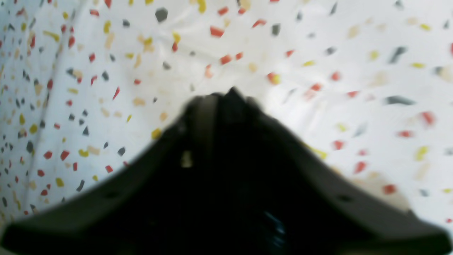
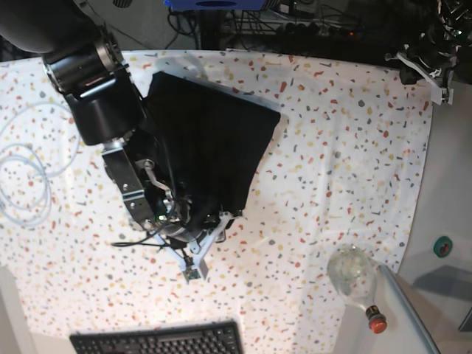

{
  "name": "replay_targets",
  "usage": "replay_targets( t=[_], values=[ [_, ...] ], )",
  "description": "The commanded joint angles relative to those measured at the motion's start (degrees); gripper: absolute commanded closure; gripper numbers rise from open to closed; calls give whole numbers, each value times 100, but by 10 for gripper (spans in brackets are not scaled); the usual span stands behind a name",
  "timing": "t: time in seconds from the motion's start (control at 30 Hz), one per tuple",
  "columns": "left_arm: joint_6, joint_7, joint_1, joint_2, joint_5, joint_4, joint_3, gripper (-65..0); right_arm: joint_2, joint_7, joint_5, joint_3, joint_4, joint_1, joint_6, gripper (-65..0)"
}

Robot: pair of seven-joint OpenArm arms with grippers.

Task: Layout the t-shirt on the table in an organized manner, then fold the t-shirt properly
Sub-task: 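Grasp the shirt's corner with the right gripper and pull it straight, then grasp both back corners of the shirt and square it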

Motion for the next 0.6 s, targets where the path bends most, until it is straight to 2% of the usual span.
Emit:
replay_targets(
  t=[0.0,0.07,0.13,0.2,0.27,0.33,0.37,0.47,0.57],
  values=[
    [-56,-98,-23,-60,-60,233,130,0,103,45,44,143,514,-28,-61,-267],
    [-56,-98,-14,-25,-96,497,376,0,288,-69,44,486,1508,-547,-290,-300],
    [-56,-98,-23,81,-104,787,675,0,464,-359,35,697,2440,-1127,-307,-278],
    [-56,-98,-93,222,-104,1183,1027,0,684,-790,35,776,3222,-1716,-307,-231],
    [-56,-98,-251,459,-52,1429,1440,0,886,-966,44,882,3776,-2323,-298,-149],
    [-56,-98,-533,600,-52,1297,1818,0,983,-948,44,1022,4145,-2877,-298,-23],
    [-56,-98,-744,679,-52,1077,2002,0,1009,-895,44,1110,4286,-3132,-298,0],
    [-56,-125,-1289,775,-52,400,2398,0,1009,-597,44,1497,4470,-3721,-298,0],
    [-56,-723,-1500,749,-52,-109,2794,0,1009,-333,44,1919,4479,-4081,-298,0]
  ],
)
